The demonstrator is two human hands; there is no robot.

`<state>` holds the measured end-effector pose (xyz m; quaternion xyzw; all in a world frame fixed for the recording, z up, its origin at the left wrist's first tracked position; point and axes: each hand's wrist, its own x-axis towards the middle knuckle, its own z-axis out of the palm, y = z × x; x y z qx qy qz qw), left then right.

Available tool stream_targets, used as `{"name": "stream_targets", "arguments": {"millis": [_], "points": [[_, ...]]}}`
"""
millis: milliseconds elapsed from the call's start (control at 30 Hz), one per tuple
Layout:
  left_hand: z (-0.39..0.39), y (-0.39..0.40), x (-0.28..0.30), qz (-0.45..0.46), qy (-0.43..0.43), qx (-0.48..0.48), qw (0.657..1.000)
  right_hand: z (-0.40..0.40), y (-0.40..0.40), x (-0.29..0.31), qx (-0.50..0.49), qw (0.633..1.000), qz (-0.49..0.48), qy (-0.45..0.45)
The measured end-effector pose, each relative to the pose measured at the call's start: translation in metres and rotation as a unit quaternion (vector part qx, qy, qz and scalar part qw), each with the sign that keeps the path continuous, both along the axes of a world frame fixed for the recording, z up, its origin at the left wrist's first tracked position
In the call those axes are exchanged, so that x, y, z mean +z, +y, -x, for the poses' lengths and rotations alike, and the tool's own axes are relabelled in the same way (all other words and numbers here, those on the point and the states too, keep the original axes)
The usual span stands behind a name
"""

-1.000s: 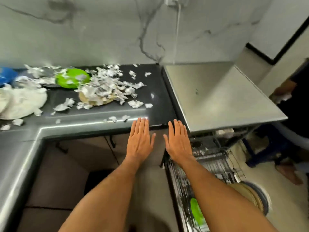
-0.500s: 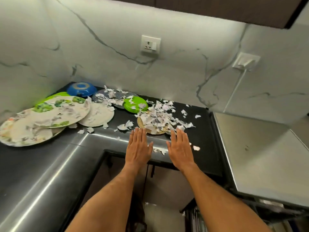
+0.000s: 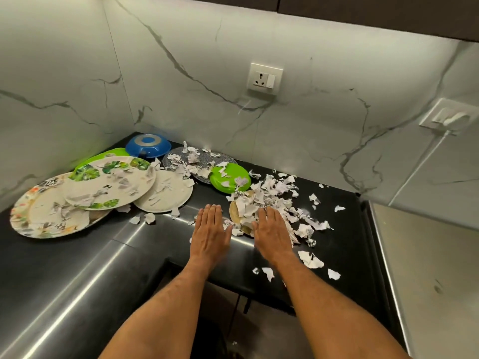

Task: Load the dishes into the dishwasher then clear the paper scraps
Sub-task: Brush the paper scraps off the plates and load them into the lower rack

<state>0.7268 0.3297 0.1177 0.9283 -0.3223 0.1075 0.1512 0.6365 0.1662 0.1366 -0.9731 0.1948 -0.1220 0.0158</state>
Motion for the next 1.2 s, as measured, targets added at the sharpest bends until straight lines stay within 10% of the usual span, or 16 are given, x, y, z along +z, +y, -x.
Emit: {"name": "stream_targets", "arguments": {"millis": [600, 1200], "points": [[-0.071, -0.126, 0.002, -0.063, 0.206, 0.121, 0.969, -0.054, -0.143, -0.016, -0.173, 0.957, -0.215, 0.089], [-0.104, -0.154, 0.018, 0.288, 0.333, 0.216, 0.872, -0.085, -0.18, -0.02, -0.243, 0.886, -0.362, -0.16]]}}
